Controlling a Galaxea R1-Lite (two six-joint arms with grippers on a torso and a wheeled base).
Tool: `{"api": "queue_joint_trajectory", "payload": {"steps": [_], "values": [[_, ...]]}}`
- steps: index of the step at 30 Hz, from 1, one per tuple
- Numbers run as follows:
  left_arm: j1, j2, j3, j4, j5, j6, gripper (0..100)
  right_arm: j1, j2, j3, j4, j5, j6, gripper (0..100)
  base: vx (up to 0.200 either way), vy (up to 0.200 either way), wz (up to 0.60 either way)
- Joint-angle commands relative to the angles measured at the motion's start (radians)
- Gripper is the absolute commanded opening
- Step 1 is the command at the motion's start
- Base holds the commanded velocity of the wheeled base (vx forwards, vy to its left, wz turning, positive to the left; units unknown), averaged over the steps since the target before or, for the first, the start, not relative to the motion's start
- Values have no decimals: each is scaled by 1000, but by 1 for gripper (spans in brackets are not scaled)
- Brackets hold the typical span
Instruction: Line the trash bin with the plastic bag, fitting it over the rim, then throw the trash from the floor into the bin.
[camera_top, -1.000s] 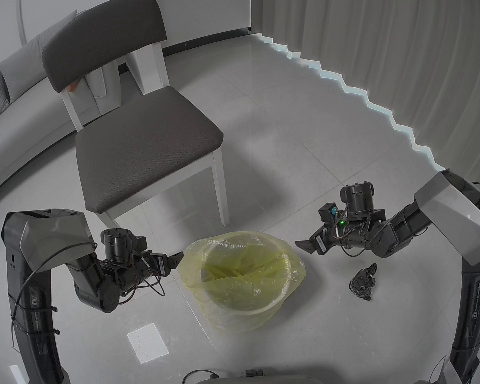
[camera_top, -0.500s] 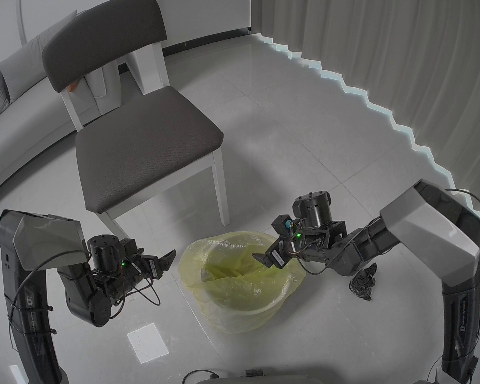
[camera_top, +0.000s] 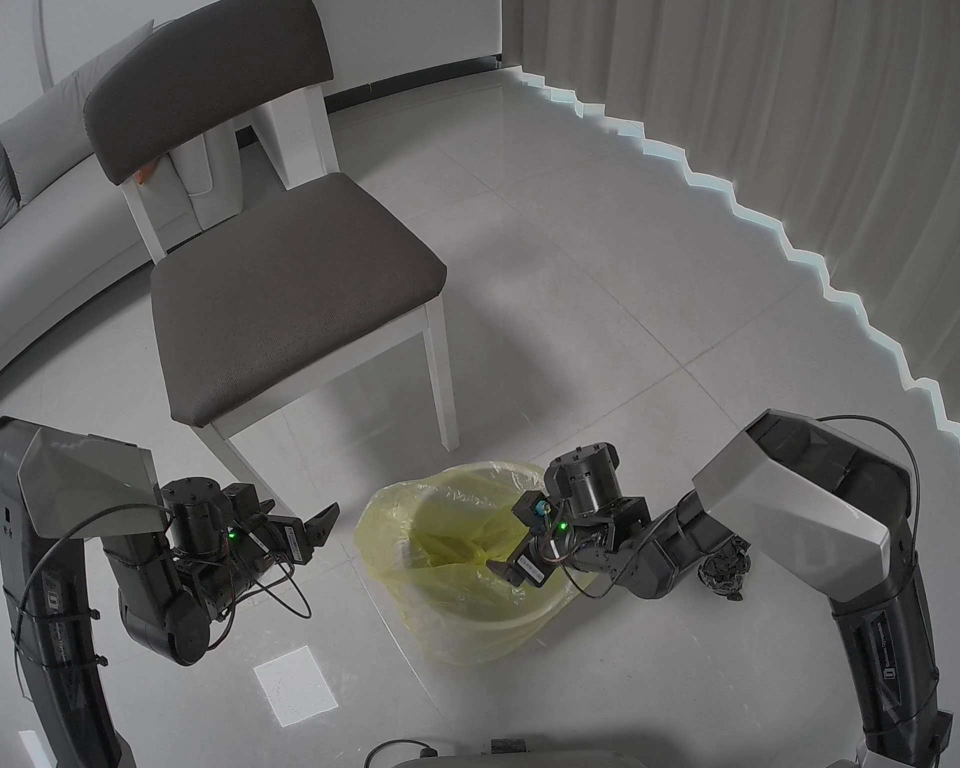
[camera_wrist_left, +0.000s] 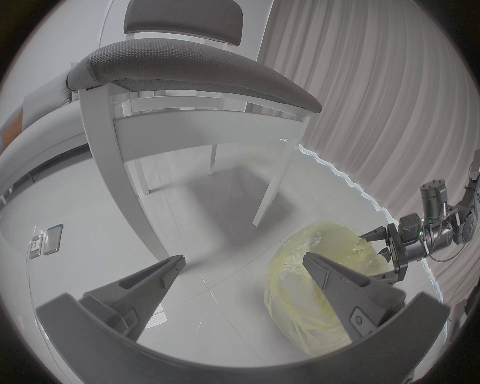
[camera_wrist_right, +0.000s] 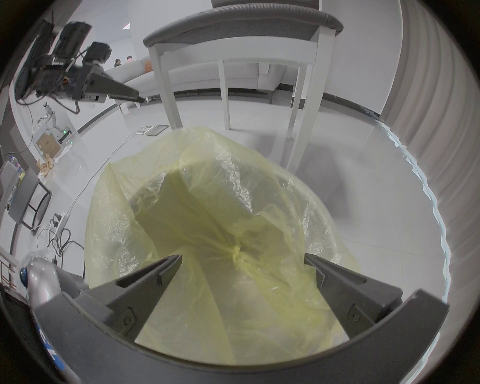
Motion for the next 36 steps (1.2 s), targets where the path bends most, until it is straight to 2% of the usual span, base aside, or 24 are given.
{"api": "queue_joint_trajectory", "payload": {"steps": [1, 8, 16, 25, 36], "values": [[-1, 12, 4, -7, -1, -1, 100, 45, -38, 76, -1, 2, -9, 100, 0, 0, 0], [-10, 55, 15, -59, -1, -1, 100, 117, -132, 188, -2, 2, -10, 100, 0, 0, 0], [-44, 87, 10, -67, 2, -1, 100, 126, -95, 199, -5, 2, -9, 100, 0, 0, 0], [-49, 72, 7, -67, 6, -1, 100, 34, -83, 51, -12, 4, -7, 100, 0, 0, 0], [-61, 69, 7, -67, 28, 1, 100, -27, 100, -140, -13, -12, -6, 100, 0, 0, 0]]}}
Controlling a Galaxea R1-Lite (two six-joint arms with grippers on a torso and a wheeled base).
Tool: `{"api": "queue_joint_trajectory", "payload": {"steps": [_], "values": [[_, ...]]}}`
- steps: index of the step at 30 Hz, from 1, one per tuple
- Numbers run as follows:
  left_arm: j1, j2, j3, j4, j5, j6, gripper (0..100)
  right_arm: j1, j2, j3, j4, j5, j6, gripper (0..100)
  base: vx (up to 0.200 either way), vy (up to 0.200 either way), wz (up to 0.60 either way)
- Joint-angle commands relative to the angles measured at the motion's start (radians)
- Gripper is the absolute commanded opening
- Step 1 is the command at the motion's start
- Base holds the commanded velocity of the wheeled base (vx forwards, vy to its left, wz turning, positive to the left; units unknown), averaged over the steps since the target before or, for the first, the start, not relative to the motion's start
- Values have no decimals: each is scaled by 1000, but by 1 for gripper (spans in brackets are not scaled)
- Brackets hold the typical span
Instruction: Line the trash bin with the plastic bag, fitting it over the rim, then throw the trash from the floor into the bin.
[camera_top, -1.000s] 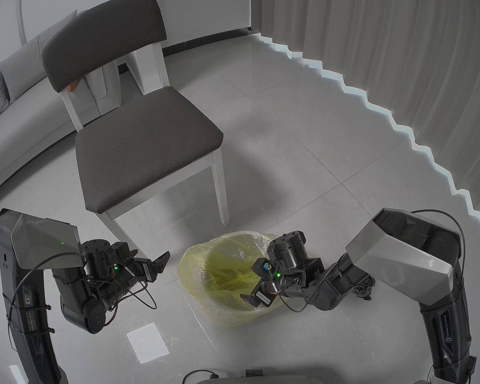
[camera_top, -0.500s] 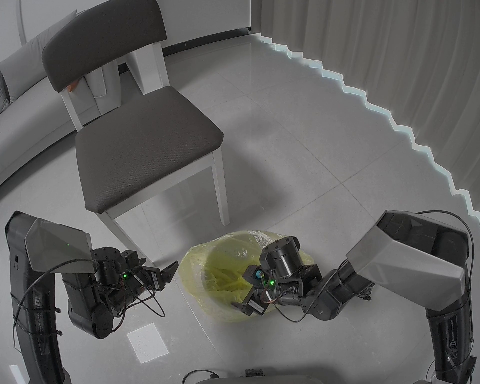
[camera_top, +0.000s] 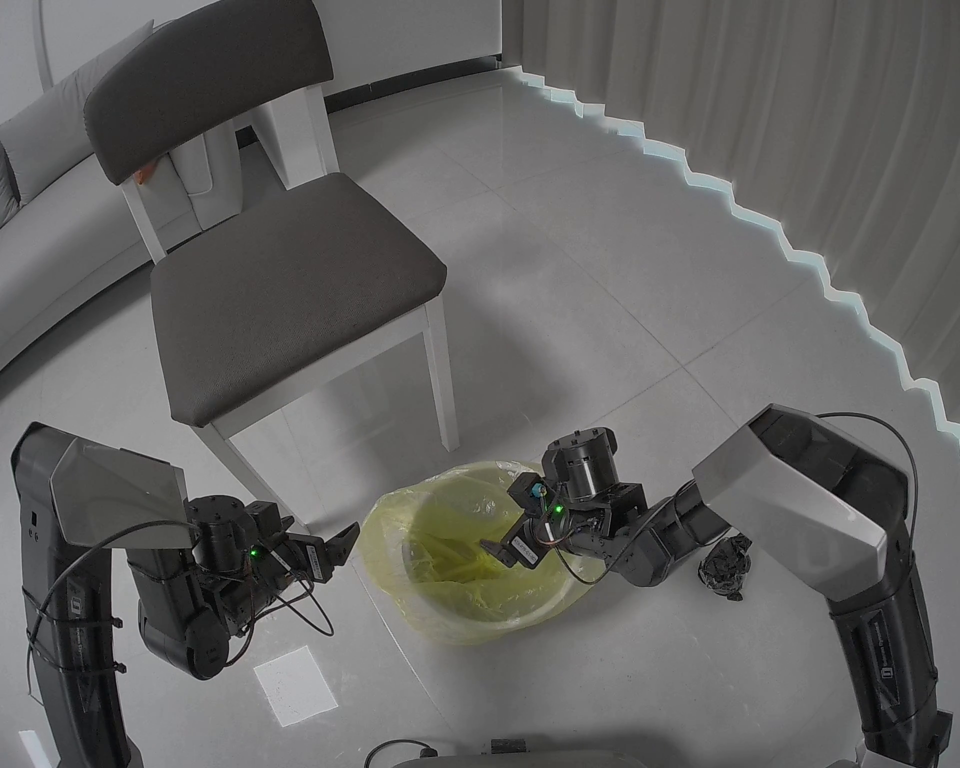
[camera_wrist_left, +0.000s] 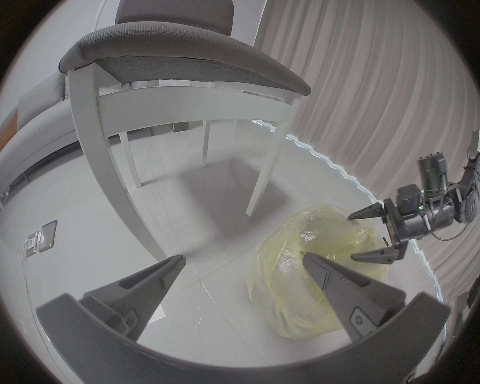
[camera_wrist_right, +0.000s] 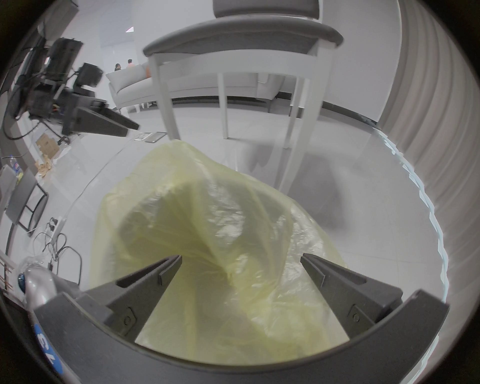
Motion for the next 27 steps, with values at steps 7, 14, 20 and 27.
{"api": "queue_joint_trajectory", "payload": {"steps": [7, 14, 20, 27], "values": [[-5, 3, -4, -18, 3, 1, 100, -30, 114, -169, -24, -31, 4, 100, 0, 0, 0], [-3, 3, 0, -18, 3, -1, 100, -22, 91, -221, -42, -63, 7, 100, 0, 0, 0], [-2, 5, 5, -18, 3, -1, 100, -20, 68, -230, -36, -65, 7, 100, 0, 0, 0], [0, -2, 7, -18, 3, 1, 100, -57, 89, -264, -31, -65, 7, 100, 0, 0, 0]]}}
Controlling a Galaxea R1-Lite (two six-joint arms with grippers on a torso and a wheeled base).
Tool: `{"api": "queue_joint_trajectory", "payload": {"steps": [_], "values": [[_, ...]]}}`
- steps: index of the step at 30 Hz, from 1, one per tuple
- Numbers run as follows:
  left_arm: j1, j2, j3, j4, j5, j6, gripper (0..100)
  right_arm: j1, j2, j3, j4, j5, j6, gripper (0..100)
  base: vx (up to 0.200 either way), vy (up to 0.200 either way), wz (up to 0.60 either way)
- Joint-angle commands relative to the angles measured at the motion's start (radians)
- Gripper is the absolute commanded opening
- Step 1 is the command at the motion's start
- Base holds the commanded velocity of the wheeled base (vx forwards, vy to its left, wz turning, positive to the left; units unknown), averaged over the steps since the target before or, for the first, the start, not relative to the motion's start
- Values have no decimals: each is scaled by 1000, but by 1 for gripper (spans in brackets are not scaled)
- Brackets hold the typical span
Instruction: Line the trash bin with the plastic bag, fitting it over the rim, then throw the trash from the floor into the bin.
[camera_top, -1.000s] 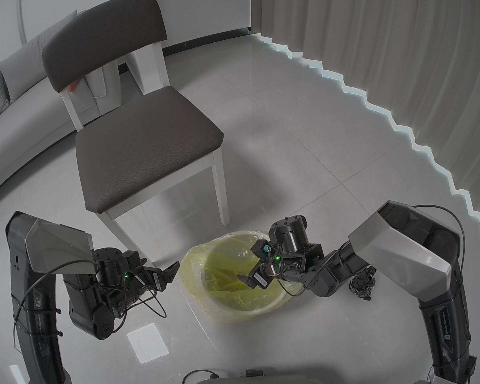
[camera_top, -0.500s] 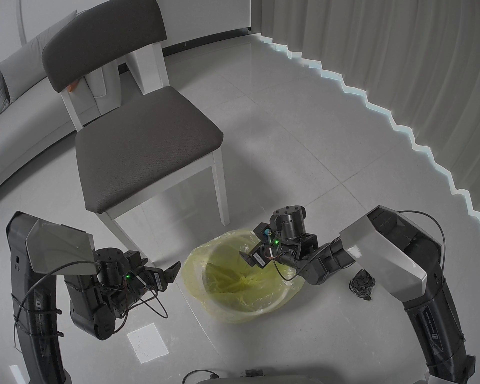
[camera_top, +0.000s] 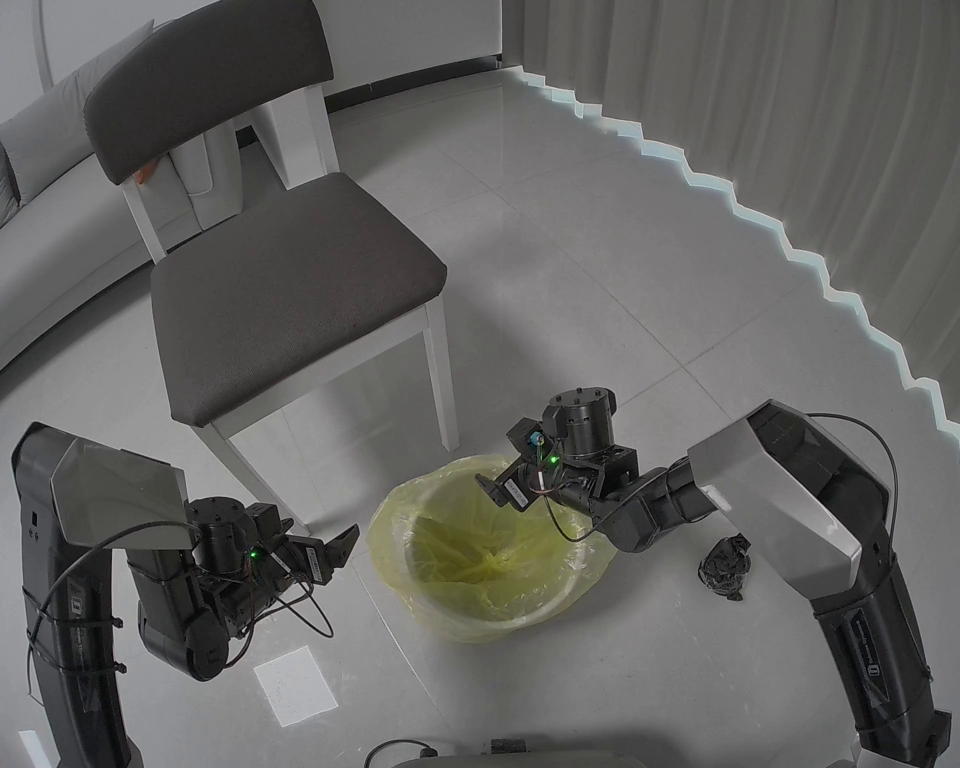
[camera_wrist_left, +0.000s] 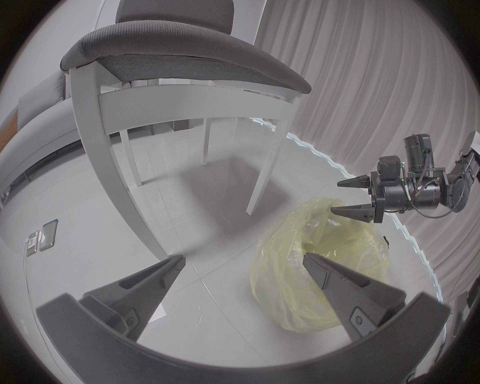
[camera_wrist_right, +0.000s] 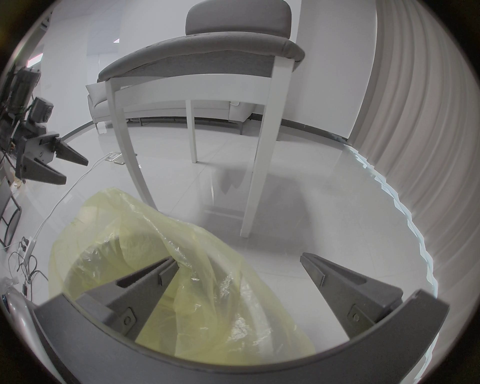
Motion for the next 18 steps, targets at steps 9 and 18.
{"api": "queue_joint_trajectory", "payload": {"steps": [9, 18], "values": [[-1, 0, -3, -18, 0, -1, 100, -63, -1, -93, -2, 0, 4, 100, 0, 0, 0], [3, 0, 3, -18, -2, -3, 100, -13, -1, -160, -1, -9, 14, 100, 0, 0, 0]]}}
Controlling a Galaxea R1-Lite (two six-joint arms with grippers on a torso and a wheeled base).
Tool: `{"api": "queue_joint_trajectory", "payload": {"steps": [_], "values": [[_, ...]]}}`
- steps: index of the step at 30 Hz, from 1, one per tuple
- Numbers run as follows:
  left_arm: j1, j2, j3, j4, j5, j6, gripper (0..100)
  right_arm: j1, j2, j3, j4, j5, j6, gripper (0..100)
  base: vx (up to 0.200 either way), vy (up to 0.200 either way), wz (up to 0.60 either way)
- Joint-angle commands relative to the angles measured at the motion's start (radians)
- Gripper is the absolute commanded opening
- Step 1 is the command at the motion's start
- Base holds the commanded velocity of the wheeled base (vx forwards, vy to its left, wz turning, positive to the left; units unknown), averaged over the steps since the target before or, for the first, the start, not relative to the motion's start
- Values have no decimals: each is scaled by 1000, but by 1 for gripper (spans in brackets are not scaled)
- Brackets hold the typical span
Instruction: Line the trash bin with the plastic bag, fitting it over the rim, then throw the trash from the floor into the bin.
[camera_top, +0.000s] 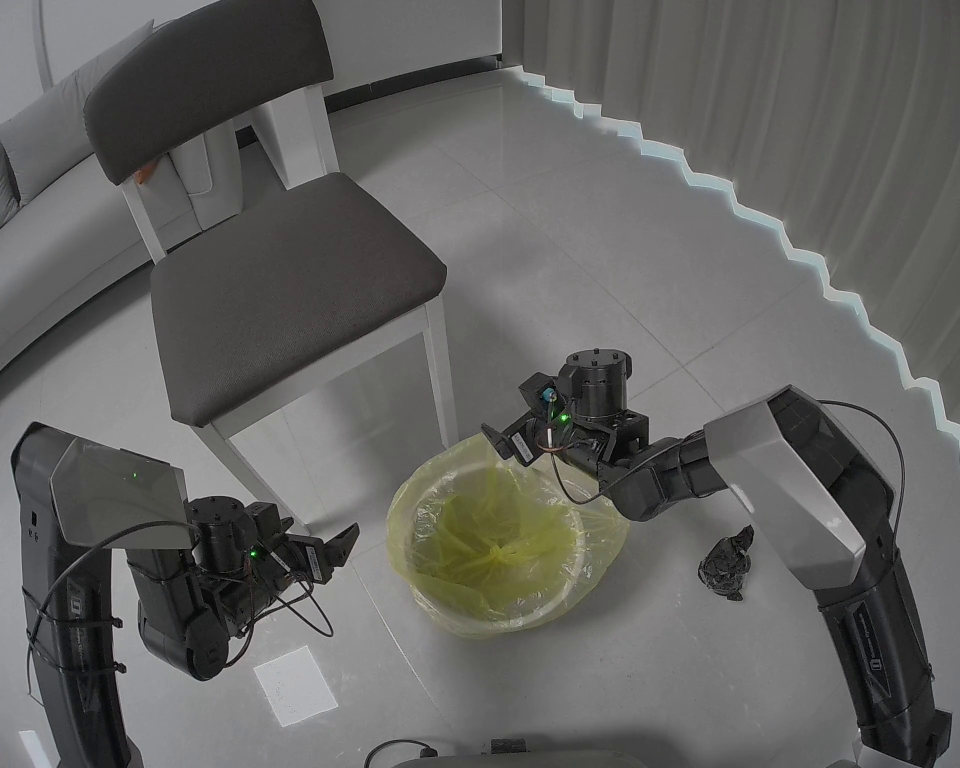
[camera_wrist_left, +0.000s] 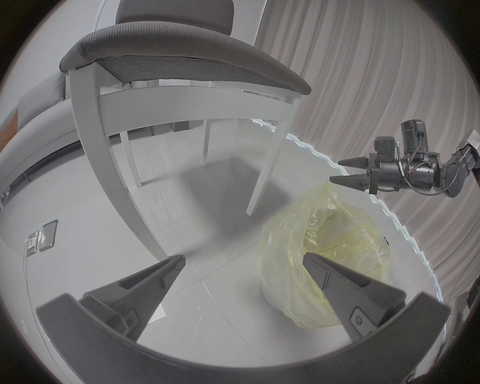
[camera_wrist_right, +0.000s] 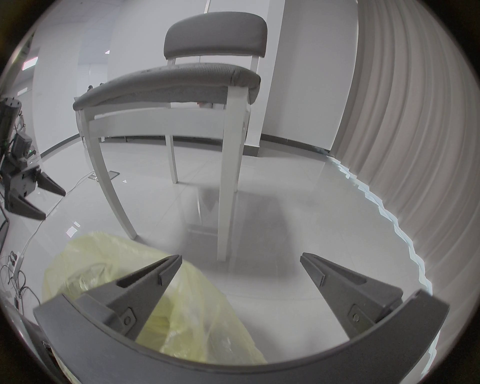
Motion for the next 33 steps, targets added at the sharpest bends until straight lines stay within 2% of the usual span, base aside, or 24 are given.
{"api": "queue_joint_trajectory", "payload": {"steps": [1, 7, 10, 13, 17, 24, 33], "values": [[6, 2, 7, -18, -1, -3, 100, 25, 2, -36, 11, -13, 1, 100, 0, 0, 0], [12, -2, 21, -18, -1, -3, 100, 23, 28, -29, 20, -26, 12, 100, 0, 0, 0], [12, -21, 25, -18, -3, -27, 100, 12, -58, 111, -33, -27, 19, 100, 0, 0, 0], [11, -21, 24, -18, -3, -35, 100, 2, -147, 258, -21, -26, 7, 100, 0, 0, 0], [2, -17, 22, -18, -4, -35, 100, -31, -157, 347, -29, -26, -31, 100, 0, 0, 0], [-5, -18, 27, -18, -1, -32, 100, -46, -96, 341, -37, -26, -39, 100, 0, 0, 0], [2, -14, 28, -18, 0, -32, 100, -52, -4, 221, -15, -30, -59, 100, 0, 0, 0]]}}
